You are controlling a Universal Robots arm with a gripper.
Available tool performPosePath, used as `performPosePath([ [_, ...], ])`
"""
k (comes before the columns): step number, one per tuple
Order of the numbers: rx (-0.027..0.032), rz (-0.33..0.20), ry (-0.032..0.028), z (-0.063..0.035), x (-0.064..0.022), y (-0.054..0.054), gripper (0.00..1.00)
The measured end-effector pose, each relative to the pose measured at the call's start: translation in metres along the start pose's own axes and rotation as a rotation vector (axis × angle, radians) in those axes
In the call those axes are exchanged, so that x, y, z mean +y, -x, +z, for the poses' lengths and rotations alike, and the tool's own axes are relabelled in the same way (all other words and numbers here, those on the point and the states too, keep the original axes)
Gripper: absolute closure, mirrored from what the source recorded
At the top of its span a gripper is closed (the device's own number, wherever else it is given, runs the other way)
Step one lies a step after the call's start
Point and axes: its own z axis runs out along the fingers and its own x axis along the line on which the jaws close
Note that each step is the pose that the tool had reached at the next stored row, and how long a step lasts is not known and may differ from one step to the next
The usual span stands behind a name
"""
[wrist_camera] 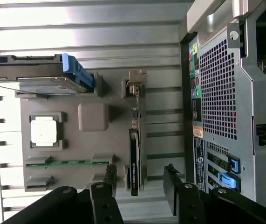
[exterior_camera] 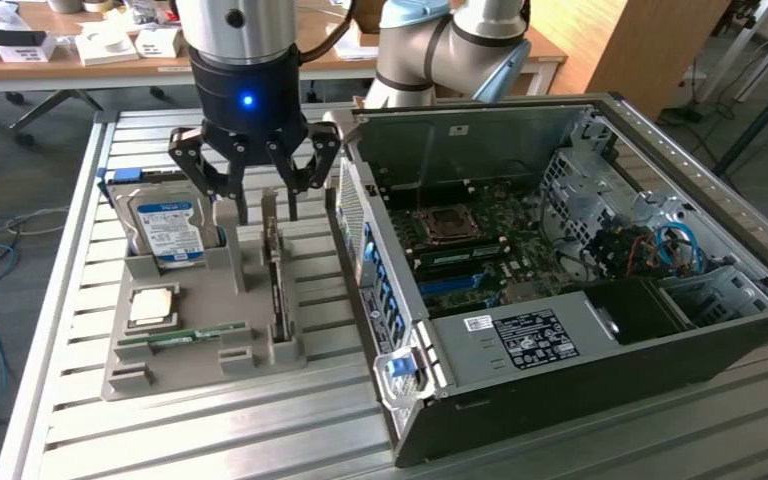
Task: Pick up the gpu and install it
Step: 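Pick up the gpu and move the gpu toward the slot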
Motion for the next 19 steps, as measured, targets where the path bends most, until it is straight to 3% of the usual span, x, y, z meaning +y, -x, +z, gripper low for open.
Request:
performPosePath([
  [7, -0.0003, 0.000, 0.0004, 0.0015, -0.0001, 0.000, 0.47],
  [19, 0.0000, 0.000, 0.0000, 0.0148, -0.0007, 0.000, 0.47],
])
